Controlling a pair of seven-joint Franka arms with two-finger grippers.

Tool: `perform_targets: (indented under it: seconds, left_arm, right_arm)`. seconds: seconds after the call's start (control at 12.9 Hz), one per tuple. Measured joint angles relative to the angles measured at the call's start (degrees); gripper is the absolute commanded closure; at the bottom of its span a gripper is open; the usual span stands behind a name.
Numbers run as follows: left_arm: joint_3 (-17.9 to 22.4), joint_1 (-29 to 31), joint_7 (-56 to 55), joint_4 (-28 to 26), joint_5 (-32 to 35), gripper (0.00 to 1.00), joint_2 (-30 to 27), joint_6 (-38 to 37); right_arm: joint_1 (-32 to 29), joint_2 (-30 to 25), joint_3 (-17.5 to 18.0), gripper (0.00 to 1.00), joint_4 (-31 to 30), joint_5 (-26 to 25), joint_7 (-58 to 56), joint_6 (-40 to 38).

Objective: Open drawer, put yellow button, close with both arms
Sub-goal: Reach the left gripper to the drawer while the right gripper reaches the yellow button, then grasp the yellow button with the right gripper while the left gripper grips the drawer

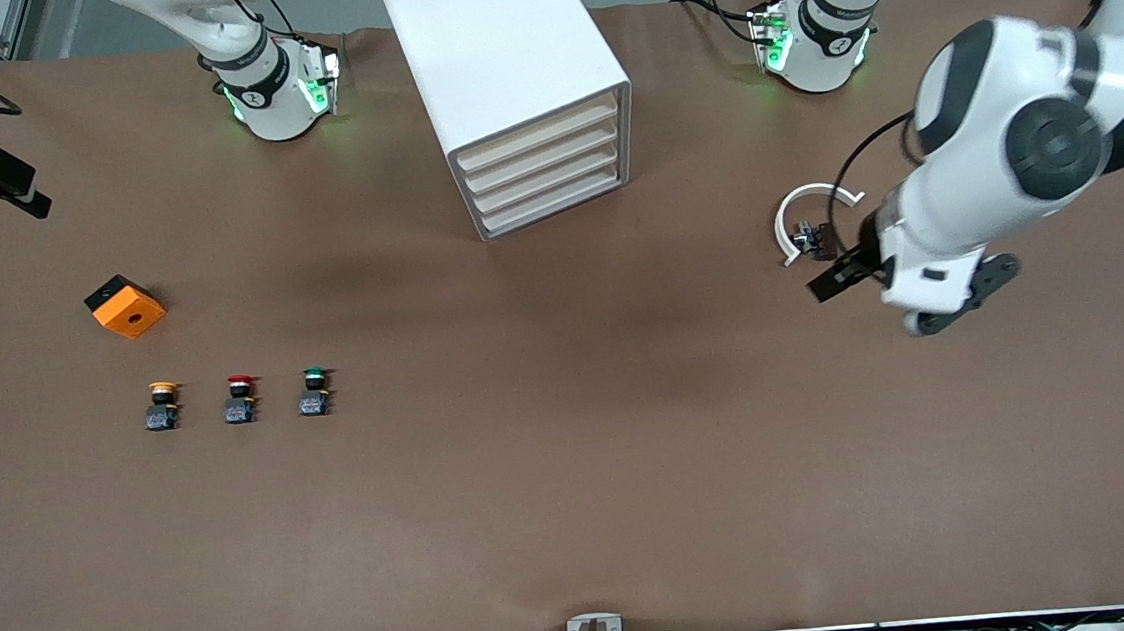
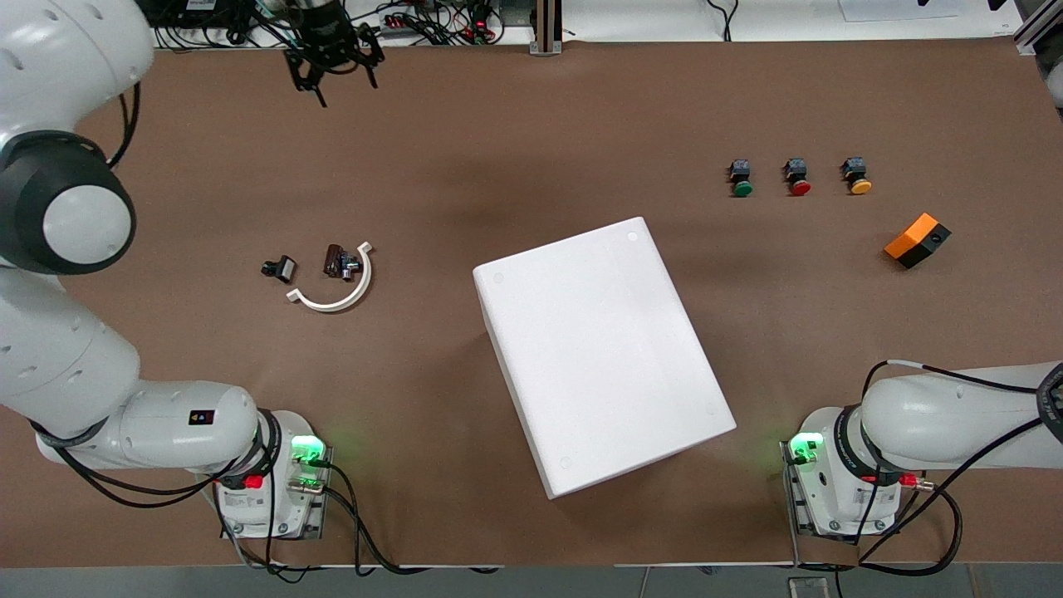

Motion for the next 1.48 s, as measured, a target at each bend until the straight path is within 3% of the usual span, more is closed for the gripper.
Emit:
perform_targets:
  seconds: [0.47,0.78,0.93,1.17,1.48]
  left_arm:
    - [-0.3,-10.3,-42.3,0.5,-5.1,0.00,10.3,0.5]
    - [-0.4,-15.0,-64.6,1.0,-11.2,0.00,13.9,0.5]
    - [-0.4,-16.6,-68.3,1.0,-19.3,0.00,15.7,0.5]
    - [-0.4,-16.6,-69.7,1.1,-29.0,0.00,18.2,0.0]
    - [-0.4,-17.9,-71.6,1.2,-38.9,0.00,20.0,-2.9]
  right_arm:
    - [0.0,2.5,0.0,0.00,-0.2,0.0,0.2,0.3]
    - [-0.1,10.4,-0.1,0.00,-0.6,-0.1,0.1,3.3]
    - [-0.4,14.8,-0.1,0.00,-0.5,-0.5,0.1,5.3]
    - [-0.3,16.9,0.0,0.00,-2.8,-1.2,0.1,11.3]
    - [-0.5,19.0,-0.1,0.00,-16.4,-1.5,0.1,31.6]
